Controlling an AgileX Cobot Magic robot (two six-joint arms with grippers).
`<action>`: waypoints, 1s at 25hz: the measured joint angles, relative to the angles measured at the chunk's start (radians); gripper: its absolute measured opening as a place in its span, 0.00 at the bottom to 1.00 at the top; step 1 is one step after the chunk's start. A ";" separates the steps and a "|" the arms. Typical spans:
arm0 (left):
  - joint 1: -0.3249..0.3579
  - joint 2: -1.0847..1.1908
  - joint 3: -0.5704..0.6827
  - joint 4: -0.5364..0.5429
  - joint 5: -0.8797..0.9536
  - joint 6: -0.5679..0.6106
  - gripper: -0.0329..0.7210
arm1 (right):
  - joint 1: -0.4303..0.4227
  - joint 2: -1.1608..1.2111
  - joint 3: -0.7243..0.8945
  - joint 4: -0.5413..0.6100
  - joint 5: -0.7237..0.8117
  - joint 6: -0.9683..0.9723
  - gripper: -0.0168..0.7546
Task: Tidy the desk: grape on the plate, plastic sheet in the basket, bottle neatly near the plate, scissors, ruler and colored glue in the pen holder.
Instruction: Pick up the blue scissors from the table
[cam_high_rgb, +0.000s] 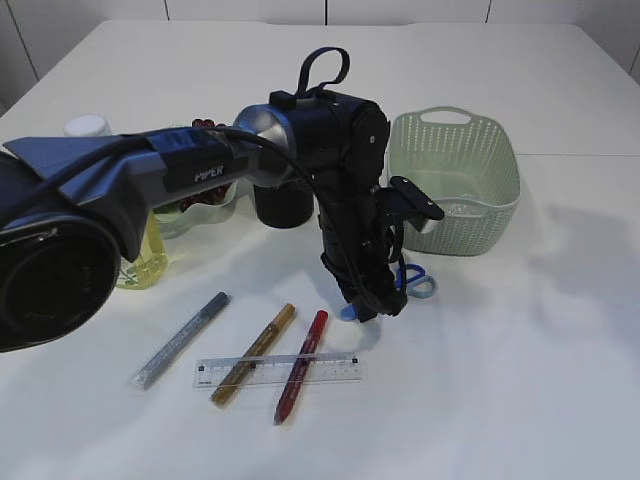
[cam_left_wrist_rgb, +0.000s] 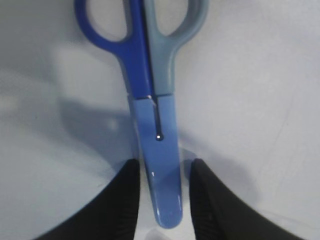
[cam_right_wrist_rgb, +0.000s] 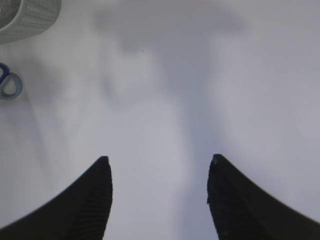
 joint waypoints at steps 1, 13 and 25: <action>0.000 0.001 -0.001 -0.002 0.002 0.000 0.38 | 0.000 0.000 0.000 0.000 0.000 0.000 0.64; 0.002 0.007 -0.009 -0.004 0.008 0.000 0.34 | 0.000 0.000 0.000 0.000 0.000 0.000 0.64; 0.002 0.007 -0.009 -0.017 0.010 0.000 0.19 | 0.000 0.000 0.000 0.000 0.000 0.000 0.64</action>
